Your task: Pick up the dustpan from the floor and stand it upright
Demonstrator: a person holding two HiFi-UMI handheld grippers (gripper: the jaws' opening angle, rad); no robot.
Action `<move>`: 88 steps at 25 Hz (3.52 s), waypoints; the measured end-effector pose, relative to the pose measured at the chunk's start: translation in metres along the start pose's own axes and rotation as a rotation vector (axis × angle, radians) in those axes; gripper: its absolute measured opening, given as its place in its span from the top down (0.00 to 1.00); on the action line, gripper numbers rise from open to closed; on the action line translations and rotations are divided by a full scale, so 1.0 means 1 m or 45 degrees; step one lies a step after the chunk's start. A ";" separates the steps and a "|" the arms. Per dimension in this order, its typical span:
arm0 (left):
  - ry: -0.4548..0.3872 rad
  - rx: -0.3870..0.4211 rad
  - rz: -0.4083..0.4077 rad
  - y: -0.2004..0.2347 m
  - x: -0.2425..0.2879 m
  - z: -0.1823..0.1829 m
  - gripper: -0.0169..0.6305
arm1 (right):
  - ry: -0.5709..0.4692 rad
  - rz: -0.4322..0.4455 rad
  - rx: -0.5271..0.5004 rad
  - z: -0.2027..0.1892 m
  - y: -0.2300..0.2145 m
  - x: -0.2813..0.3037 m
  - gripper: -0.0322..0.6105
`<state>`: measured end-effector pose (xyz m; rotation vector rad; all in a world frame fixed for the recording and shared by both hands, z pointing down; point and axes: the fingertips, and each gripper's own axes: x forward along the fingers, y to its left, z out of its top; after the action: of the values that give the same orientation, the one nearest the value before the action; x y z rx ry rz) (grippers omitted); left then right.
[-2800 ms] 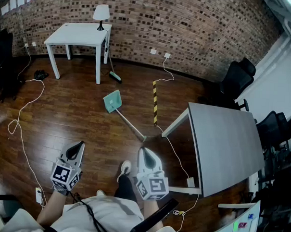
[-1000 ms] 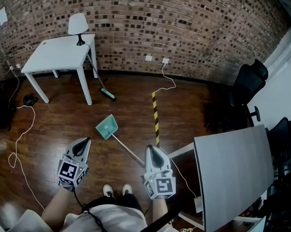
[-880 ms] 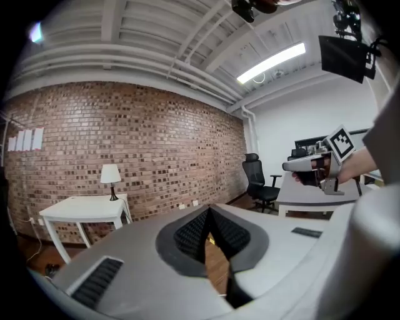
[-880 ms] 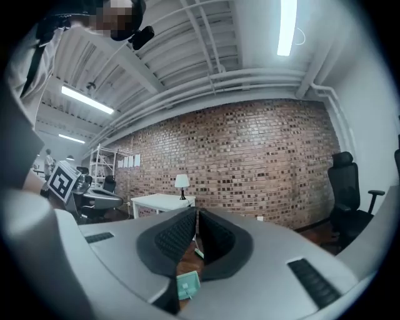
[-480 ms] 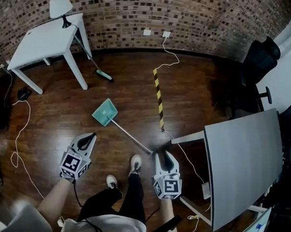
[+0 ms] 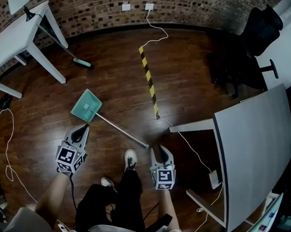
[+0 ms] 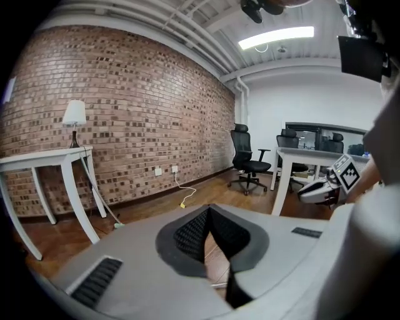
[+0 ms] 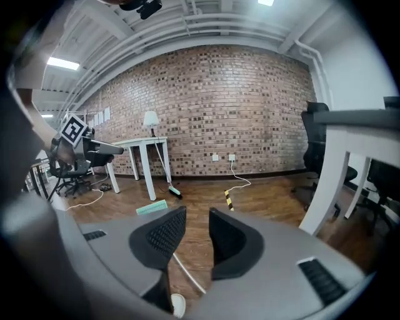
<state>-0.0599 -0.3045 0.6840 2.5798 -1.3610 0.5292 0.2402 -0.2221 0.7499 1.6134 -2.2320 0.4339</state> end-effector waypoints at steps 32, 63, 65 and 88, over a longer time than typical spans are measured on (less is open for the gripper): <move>0.064 0.062 -0.068 0.012 0.200 -0.377 0.98 | 0.373 -0.080 -0.051 -0.487 -0.029 0.176 0.74; -0.040 -0.179 0.117 0.053 0.137 -0.320 0.99 | -0.004 -0.309 -0.297 -0.220 -0.089 0.173 0.83; -0.019 -0.212 0.152 0.063 0.116 -0.301 0.99 | 0.012 -0.296 -0.347 -0.182 -0.083 0.174 0.83; 0.074 -0.458 0.407 0.077 -0.069 -0.016 0.99 | 0.385 -0.034 -0.735 0.060 0.028 0.174 0.75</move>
<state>-0.1629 -0.2901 0.6713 2.0635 -1.6831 0.3583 0.1576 -0.3866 0.7740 1.1816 -1.8729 0.0103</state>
